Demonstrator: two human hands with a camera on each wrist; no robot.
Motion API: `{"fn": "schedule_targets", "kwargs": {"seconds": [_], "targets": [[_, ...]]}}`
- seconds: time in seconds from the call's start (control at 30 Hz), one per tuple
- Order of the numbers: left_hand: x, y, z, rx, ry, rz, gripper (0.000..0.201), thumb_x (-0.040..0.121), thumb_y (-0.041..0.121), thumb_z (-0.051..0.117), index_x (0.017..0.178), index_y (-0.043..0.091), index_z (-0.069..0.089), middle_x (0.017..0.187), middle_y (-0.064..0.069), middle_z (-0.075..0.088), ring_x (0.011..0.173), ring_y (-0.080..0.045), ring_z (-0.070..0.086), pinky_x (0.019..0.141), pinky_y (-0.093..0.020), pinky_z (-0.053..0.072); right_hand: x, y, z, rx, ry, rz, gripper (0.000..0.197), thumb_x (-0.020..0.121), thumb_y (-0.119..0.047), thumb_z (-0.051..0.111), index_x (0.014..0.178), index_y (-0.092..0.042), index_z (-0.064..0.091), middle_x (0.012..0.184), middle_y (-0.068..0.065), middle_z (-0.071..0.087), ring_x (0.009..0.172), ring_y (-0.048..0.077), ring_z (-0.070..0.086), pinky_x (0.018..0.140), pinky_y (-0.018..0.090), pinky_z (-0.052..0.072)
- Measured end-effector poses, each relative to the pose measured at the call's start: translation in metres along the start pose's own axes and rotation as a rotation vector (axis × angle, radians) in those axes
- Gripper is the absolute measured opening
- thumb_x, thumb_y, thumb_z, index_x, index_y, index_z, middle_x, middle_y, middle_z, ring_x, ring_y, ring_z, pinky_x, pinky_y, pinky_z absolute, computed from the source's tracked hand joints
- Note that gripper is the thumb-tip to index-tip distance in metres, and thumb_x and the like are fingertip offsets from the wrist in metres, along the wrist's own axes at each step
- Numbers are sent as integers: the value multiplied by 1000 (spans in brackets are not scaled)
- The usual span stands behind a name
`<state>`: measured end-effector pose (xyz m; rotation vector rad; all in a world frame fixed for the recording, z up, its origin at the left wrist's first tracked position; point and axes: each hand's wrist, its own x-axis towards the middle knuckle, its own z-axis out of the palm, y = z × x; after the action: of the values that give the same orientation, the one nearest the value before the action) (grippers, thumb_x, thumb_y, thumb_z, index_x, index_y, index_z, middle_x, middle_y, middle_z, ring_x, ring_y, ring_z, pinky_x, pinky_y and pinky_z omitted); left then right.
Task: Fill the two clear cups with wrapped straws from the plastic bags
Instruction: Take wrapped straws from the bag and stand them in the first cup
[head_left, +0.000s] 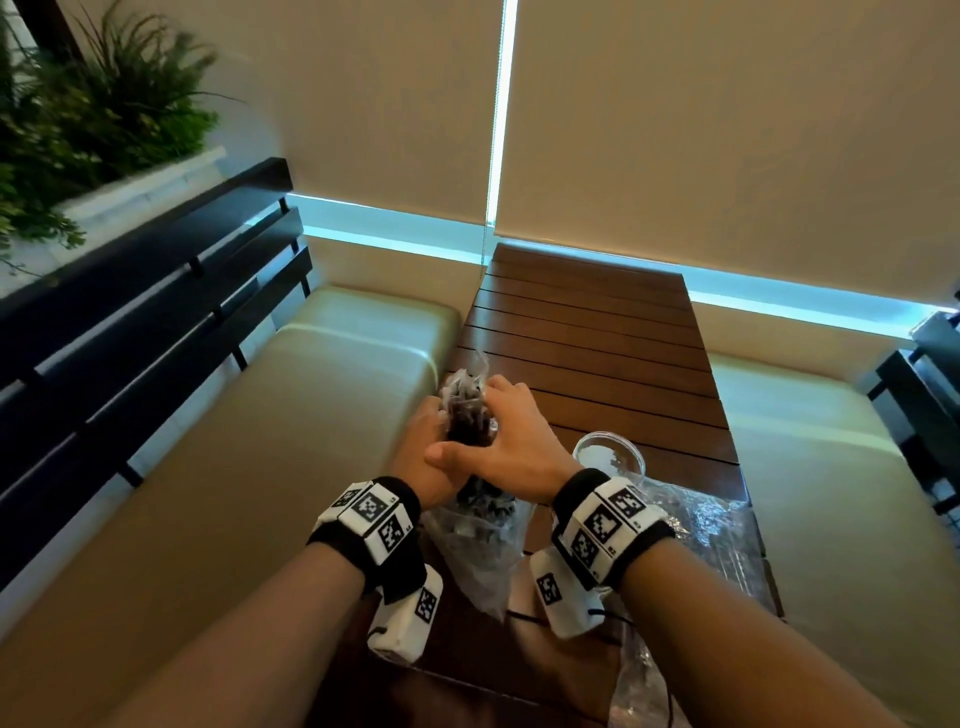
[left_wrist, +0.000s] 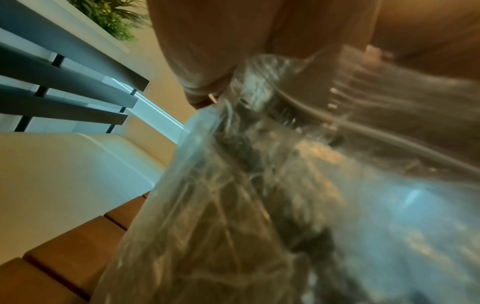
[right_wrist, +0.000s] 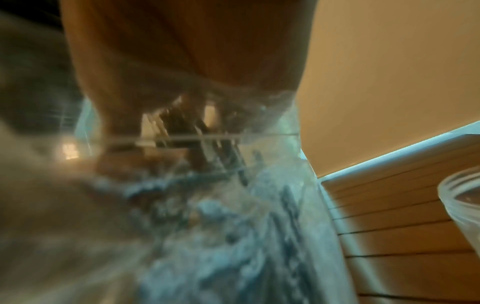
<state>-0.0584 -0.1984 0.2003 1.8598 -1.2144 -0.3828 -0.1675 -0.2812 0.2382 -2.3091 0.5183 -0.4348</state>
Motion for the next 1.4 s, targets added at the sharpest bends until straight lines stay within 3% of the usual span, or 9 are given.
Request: {"fn": "schedule_targets", "kwargs": {"seconds": [0.1,0.17,0.3,0.43,0.6,0.77,0.93,1.1,1.4], "targets": [[1,12,4,-56,8,10,20,86,2,60,91,20,65,82,7,66,74,6,61,63,-13,49,7,10,12,-60,73,29,41,83,-63,55,98,-26,64,95,-9,54,97,17,47,89,39,43],[1,12,6,-66,-10,19,25,83,0,64,94,23,65,84,8,67,76,6,62,64,-16,51,10,8,17,49,133,43,29,91,-51,54,94,-23,61,90,-7,61,89,16,58,83,38,49],[7,-1,0,73,-202,-133,50,67,28,84,111,30,58,109,-1,50,98,-19,54,88,-33,52,16,-6,9,363,266,91,8,98,-28,58,100,-20,57,85,-12,64,72,-7,61,65,10,46],[14,-24,0,205,-305,-266,80,48,75,70,119,43,53,114,-2,55,102,-21,58,96,-40,51,31,-16,5,410,512,92,20,91,-37,67,85,-22,55,72,-7,61,63,6,59,62,24,51],[20,-8,-9,317,-379,-238,39,77,49,63,106,23,64,91,0,65,84,-20,63,75,-30,51,34,-18,25,493,440,175,24,77,-27,82,82,-27,59,79,-8,68,74,7,67,71,28,59],[18,-21,-4,381,-421,-223,73,47,74,59,114,47,48,109,5,58,94,-18,61,85,-38,55,38,-22,24,434,715,207,30,87,-15,71,66,-25,51,61,-11,57,51,-5,53,55,15,45],[21,-34,-7,405,-452,-199,82,49,63,66,126,43,46,115,2,63,102,-23,62,87,-39,55,45,-46,-8,440,940,98,36,86,-11,69,63,-25,46,55,-14,48,48,-3,47,52,8,38],[25,-32,-11,466,-362,-149,43,76,22,70,116,27,55,107,-5,68,100,-29,64,83,-36,54,48,-63,-35,460,995,69,29,83,-21,68,64,-20,45,56,-6,48,50,15,49,50,38,48],[37,-18,-5,304,-104,-198,56,81,4,66,133,19,54,124,-12,63,112,-30,60,94,-31,46,57,-65,-91,572,1162,144,22,74,-30,67,61,-42,55,61,2,54,56,28,55,56,56,54]]}}
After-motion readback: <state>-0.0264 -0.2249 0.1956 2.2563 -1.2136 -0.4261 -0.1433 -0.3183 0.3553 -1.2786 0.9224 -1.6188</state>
